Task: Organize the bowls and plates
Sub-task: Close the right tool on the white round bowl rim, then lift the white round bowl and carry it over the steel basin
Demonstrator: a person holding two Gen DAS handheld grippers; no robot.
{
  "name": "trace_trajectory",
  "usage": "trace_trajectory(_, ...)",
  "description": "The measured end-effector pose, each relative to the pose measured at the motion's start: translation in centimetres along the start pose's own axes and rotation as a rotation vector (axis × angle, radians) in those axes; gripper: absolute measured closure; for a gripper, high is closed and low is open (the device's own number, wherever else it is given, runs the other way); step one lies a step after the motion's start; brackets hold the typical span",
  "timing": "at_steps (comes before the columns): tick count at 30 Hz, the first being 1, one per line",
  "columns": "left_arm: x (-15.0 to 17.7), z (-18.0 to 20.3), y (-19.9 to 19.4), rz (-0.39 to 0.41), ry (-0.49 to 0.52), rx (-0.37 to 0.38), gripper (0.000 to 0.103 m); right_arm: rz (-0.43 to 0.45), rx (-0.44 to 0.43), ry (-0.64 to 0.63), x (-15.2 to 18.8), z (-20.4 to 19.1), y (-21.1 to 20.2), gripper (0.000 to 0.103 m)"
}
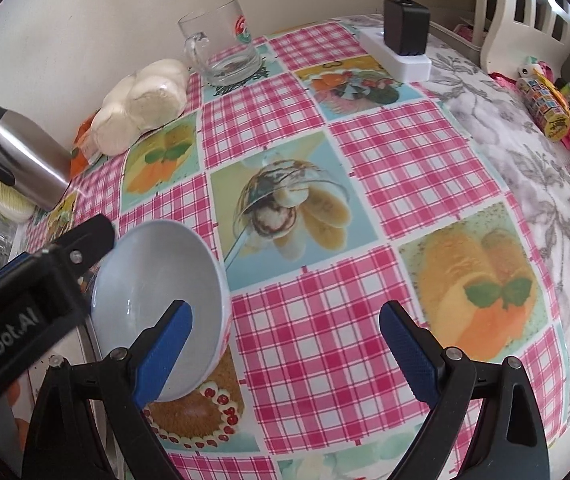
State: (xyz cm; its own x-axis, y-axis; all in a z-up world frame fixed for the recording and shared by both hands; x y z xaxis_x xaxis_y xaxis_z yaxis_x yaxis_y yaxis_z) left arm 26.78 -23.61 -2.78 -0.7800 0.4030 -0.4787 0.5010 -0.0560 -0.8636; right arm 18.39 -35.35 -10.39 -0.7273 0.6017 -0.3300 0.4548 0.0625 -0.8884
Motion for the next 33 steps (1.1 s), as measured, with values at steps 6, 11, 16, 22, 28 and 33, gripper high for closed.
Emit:
trace_trajectory(6,0.3,-0.2,0.7,-0.016,-0.01,0.009,0.013,0.001,-0.007,0.001,0.1,-0.5,0.5,0.009)
trace_trajectory(11,0.5,-0.1,1.2,-0.026,-0.01,0.011,0.014,-0.006,-0.013,0.0,0.3,-1.1,1.0,0.023)
trace_trajectory(16,0.7,0.1,1.7,-0.036,-0.006,0.016,0.016,-0.026,-0.027,0.001,0.6,-1.5,1.7,0.042)
trace_trajectory(22,1.0,-0.3,2.5,-0.054,-0.019,0.016,0.018,-0.045,-0.062,0.007,0.9,-1.9,2.4,0.071)
trace_trajectory(28,1.1,-0.2,2.7,-0.06,-0.017,0.027,0.027,-0.034,-0.121,0.012,0.9,-2.6,2.3,0.092)
trace_trajectory(33,1.2,0.1,3.1,-0.072,-0.018,0.052,0.032,-0.026,-0.125,0.026,0.5,-2.3,2.5,0.092)
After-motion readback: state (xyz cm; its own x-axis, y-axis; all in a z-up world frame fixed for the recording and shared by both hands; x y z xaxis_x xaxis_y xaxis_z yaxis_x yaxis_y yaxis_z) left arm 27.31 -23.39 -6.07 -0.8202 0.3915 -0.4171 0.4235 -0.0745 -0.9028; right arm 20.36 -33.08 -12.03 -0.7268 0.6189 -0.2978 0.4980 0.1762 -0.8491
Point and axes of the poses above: each gripper's, at about its wrist camera, not at the fingertips, and y roughly the way its jaws point, z to its right, x to its underside, the point moved 6 cm from there along y, roughly the way its jaws point, and after that the axes turned 10 degrees about y, right-handed, at the moved point
